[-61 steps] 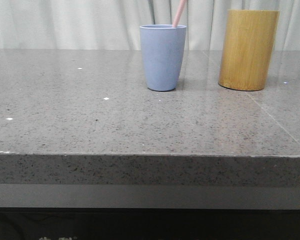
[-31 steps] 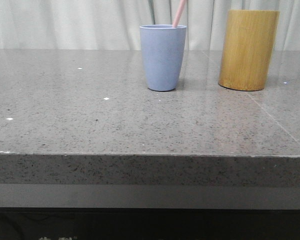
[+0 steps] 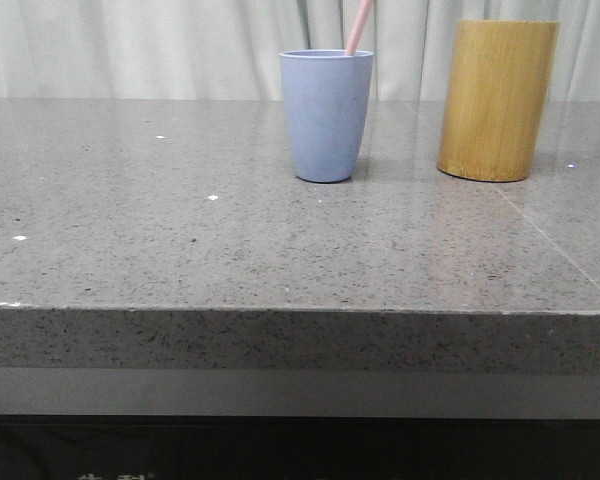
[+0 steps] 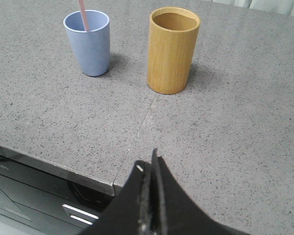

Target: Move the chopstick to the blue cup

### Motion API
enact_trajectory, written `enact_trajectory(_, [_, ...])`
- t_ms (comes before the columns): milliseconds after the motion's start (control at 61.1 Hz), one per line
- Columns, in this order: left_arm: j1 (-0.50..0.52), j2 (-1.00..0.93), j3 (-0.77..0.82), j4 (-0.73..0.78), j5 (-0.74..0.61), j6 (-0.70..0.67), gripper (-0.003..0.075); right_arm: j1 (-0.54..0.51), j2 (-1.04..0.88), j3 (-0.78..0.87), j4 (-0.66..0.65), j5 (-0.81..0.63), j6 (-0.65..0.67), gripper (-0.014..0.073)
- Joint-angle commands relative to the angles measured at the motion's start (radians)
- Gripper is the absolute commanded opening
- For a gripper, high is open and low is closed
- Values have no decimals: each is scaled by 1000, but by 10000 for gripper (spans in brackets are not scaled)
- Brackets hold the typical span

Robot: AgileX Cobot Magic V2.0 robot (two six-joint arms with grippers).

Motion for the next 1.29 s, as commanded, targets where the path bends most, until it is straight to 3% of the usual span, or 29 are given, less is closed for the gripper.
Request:
enact_trajectory(0, [35,-88,117,-5,-208,3,-19,-3,10,-20,0,-74,1,-67])
enact_trajectory(196, [113,-275,361,-35,-343,2,-19,-3,10,-20,0,-74,1,-67])
enact_trajectory(393, [121,-320,466,-88,-398,-4,-19,-3,10,-20,0,-75,1,-67])
enact_trajectory(966, [119,-318,497,-132,-413,-16,-19,-3,10,-20,0,-74,1,-67])
enact_trajectory(1113, [119,-320,497,1,-418,-117,-19,-3,10,-20,0,-74,1,-67])
enact_trajectory(1276, [119,-320,497,12,-473,-119,-19,-3,10,-20,0,-74,1,-67])
